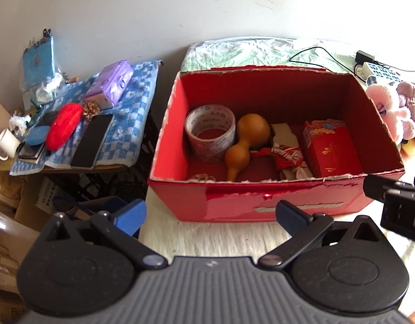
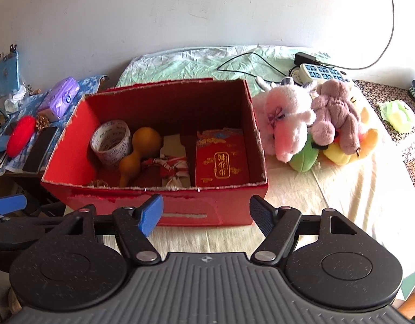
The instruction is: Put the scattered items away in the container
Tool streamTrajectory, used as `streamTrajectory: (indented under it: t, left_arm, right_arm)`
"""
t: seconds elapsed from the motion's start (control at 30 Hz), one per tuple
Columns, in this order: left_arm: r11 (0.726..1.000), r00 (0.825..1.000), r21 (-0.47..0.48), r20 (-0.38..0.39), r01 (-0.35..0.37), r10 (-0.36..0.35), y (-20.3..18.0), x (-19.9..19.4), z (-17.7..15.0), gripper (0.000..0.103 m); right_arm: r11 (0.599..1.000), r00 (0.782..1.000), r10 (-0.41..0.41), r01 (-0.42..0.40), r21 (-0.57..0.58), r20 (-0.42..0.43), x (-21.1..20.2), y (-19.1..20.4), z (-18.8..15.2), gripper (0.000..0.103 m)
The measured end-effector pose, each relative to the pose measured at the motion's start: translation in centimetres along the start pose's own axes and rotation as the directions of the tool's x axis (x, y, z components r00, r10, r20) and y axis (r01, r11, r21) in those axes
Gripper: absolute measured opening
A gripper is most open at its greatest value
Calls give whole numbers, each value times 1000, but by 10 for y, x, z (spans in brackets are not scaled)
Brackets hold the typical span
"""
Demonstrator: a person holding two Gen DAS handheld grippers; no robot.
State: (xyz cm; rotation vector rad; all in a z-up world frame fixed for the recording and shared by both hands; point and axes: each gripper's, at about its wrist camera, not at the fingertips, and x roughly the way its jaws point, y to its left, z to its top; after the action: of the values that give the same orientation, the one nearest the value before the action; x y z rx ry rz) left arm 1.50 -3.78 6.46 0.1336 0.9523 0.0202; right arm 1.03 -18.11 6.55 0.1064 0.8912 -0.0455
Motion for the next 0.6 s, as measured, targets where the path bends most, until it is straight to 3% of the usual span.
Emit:
streamTrajectory:
  t: [0.6]
  left_arm:
    - [999,998,12,-54,42,-41,-7,12,44,101]
  right_arm:
    - [999,999,39,-39,32,-4,7,-8,35,68]
